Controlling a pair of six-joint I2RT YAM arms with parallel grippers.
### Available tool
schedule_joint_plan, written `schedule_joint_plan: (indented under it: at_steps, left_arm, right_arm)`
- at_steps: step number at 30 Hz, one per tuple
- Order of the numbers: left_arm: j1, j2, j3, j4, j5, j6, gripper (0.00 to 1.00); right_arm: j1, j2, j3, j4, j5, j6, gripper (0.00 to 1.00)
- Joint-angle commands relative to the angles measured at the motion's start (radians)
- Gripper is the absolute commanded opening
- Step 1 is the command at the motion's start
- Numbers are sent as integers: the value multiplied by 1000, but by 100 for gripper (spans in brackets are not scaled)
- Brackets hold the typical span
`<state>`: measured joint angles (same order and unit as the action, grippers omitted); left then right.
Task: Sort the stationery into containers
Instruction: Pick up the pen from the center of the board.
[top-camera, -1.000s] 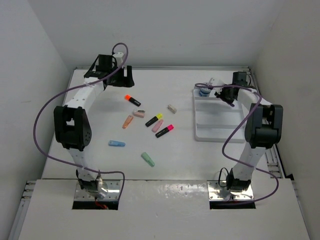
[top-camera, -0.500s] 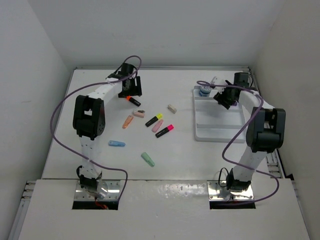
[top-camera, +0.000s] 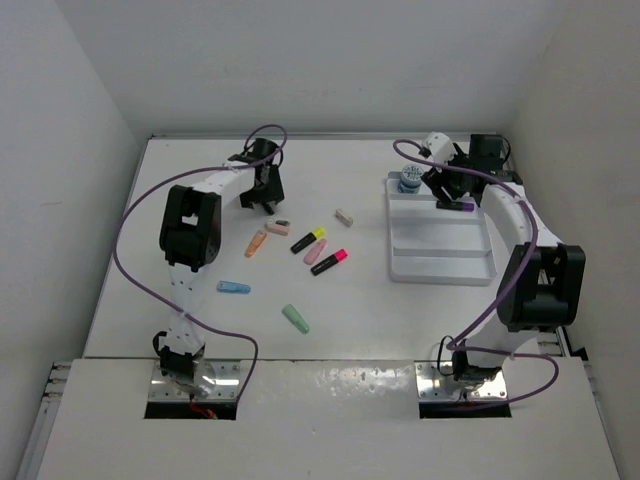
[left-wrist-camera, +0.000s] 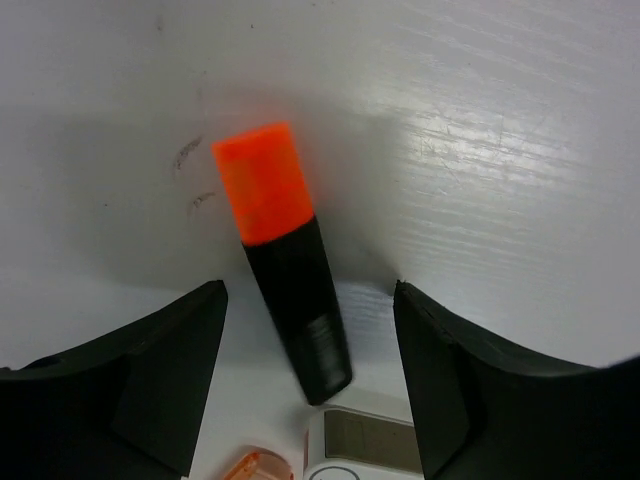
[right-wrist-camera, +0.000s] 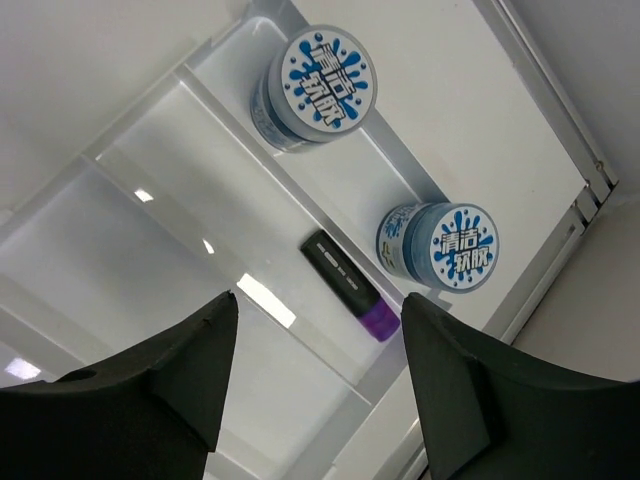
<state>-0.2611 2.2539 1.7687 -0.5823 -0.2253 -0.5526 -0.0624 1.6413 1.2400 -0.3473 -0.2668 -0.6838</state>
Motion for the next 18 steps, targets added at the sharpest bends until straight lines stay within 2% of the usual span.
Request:
schedule_joint_plan:
  at_steps: [1, 4, 7, 8, 10, 11, 13, 15, 16, 18]
  left_arm:
    - [-3, 12, 32, -19, -8, -23, 74]
    - [-1, 36, 41, -17, 3, -17, 72]
    - [11, 38, 29, -2, 58, 9, 63]
    - [16, 32, 15, 5, 66, 19, 55]
    - [34, -3, -41, 25, 104, 29, 44]
    - [40, -17, -63, 33, 122, 42, 35]
    - [57, -60, -127, 64, 182, 59, 25]
    - [60, -76, -155, 67, 218, 109, 20]
    - [62, -89, -163, 68, 254, 126, 13]
    - [63, -102, -170, 75, 314, 215, 4]
  right_arm:
    - [12, -49, -1, -1, -32, 50, 66]
    - [18, -44, 13, -16, -31, 64, 66]
    - [27, -46, 33, -24, -34, 88, 66]
    - [30, -47, 38, -28, -34, 93, 66]
    - [44, -55, 44, -32, -41, 112, 65]
    - [47, -60, 45, -32, -43, 119, 65]
    - [53, -70, 49, -33, -55, 151, 65]
    - [90, -77, 55, -36, -60, 208, 65]
    - [98, -81, 64, -42, -75, 230, 65]
    - [119, -84, 75, -58, -97, 320, 65]
